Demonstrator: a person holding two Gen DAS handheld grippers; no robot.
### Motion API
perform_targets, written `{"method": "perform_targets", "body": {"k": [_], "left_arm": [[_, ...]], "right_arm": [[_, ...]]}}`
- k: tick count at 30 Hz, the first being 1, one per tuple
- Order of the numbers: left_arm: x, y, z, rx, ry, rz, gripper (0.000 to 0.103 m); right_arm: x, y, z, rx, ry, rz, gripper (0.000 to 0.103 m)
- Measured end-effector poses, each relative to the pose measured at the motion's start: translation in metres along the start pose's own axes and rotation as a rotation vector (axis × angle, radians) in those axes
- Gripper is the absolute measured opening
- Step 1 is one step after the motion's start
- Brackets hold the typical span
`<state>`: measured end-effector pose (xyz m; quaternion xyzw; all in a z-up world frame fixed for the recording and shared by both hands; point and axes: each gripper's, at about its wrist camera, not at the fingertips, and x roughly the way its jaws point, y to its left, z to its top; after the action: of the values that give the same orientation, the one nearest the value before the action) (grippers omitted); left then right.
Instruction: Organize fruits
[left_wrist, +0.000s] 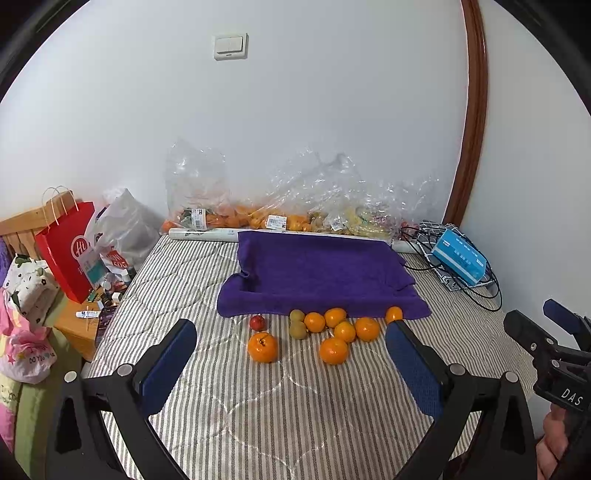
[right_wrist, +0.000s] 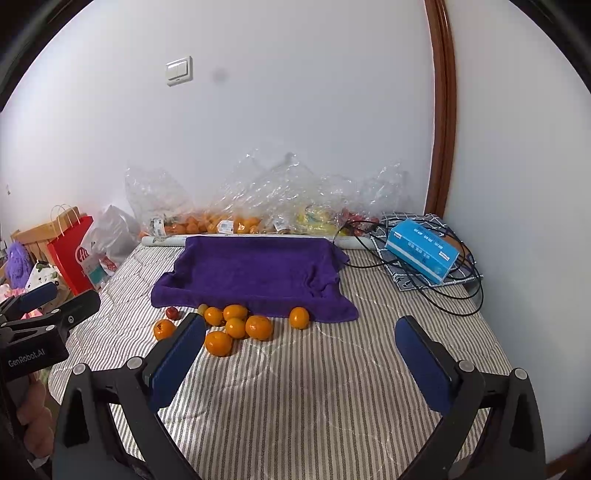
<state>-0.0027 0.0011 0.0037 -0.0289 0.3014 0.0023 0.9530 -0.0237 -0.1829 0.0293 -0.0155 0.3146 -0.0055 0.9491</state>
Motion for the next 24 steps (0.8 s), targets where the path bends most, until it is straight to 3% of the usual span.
{"method": "perform_targets", "body": {"k": [24], "left_arm": [[-0.0036,0.0020,-0.0028,-0.003,-0.007,-0.004,0.103]], "right_arm": [[-0.0023,0.0021,-0.0023,-0.005,-0.004,0.005,0.102]]}}
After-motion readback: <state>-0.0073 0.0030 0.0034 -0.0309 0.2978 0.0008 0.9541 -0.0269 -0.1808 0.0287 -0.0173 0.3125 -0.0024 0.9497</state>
